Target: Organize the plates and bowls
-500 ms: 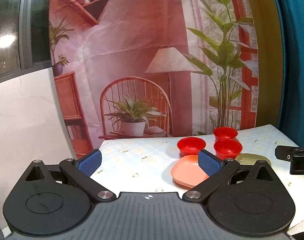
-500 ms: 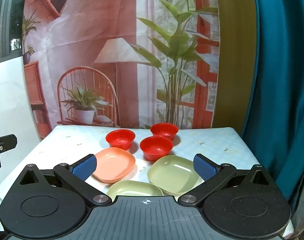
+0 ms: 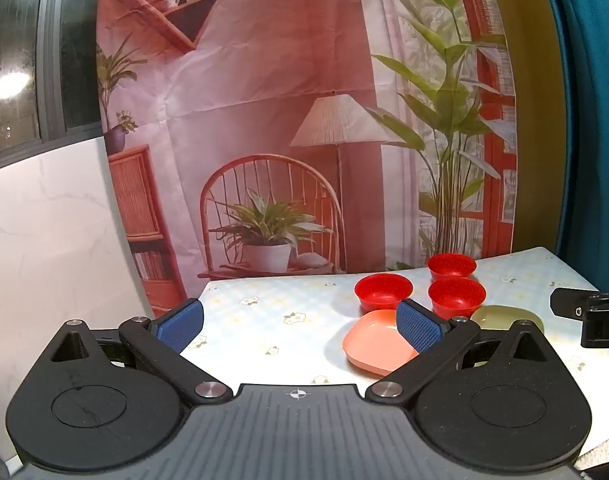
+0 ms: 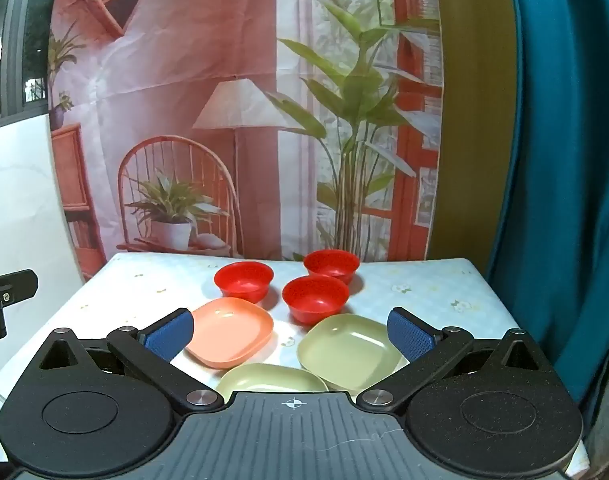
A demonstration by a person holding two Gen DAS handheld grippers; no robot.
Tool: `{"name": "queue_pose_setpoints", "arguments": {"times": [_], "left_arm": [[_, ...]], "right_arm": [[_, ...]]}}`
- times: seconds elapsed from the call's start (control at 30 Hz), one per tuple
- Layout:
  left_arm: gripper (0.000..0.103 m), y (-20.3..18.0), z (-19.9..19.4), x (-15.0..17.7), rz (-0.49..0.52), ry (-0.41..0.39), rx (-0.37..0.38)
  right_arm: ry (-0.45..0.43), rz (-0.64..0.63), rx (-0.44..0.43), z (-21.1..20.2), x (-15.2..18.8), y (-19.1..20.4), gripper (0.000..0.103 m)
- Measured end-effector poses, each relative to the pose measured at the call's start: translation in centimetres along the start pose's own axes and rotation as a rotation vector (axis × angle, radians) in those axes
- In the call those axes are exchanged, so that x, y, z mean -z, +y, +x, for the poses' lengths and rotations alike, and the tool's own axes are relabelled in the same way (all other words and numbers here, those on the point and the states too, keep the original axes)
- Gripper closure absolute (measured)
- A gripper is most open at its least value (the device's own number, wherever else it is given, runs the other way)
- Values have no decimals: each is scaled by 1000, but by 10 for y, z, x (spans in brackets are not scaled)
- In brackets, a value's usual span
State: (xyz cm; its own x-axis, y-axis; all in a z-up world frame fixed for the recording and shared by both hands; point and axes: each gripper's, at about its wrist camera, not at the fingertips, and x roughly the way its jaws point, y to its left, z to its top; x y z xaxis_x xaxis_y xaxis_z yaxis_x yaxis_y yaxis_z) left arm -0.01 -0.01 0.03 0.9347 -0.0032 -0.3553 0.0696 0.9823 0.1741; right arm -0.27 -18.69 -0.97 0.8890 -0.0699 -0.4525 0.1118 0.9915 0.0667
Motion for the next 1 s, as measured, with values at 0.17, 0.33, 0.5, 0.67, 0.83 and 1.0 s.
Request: {"name": "queue_pose_setpoints", "arguments": {"times": [0.17, 0.33, 0.5, 0.67, 0.83, 1.0], "left_arm": [[0, 0, 0, 0, 2, 0, -2], [0, 1, 0, 1, 1, 2, -2], [0, 4, 1, 0, -1, 7, -2], [0, 3, 2, -2, -2, 12, -3], [0, 3, 2, -2, -2, 12, -3], [0, 3, 3, -2, -3, 16, -4]], "right_arm": [[0, 4, -5, 4, -1, -7, 0], [0, 5, -6, 4, -2, -9, 0], [1, 3, -2, 3, -5, -10, 0], [0, 3, -2, 4, -5, -10, 0], [2, 6, -2, 3, -6, -9, 0], [1, 5, -3, 4, -5, -9, 0]]}}
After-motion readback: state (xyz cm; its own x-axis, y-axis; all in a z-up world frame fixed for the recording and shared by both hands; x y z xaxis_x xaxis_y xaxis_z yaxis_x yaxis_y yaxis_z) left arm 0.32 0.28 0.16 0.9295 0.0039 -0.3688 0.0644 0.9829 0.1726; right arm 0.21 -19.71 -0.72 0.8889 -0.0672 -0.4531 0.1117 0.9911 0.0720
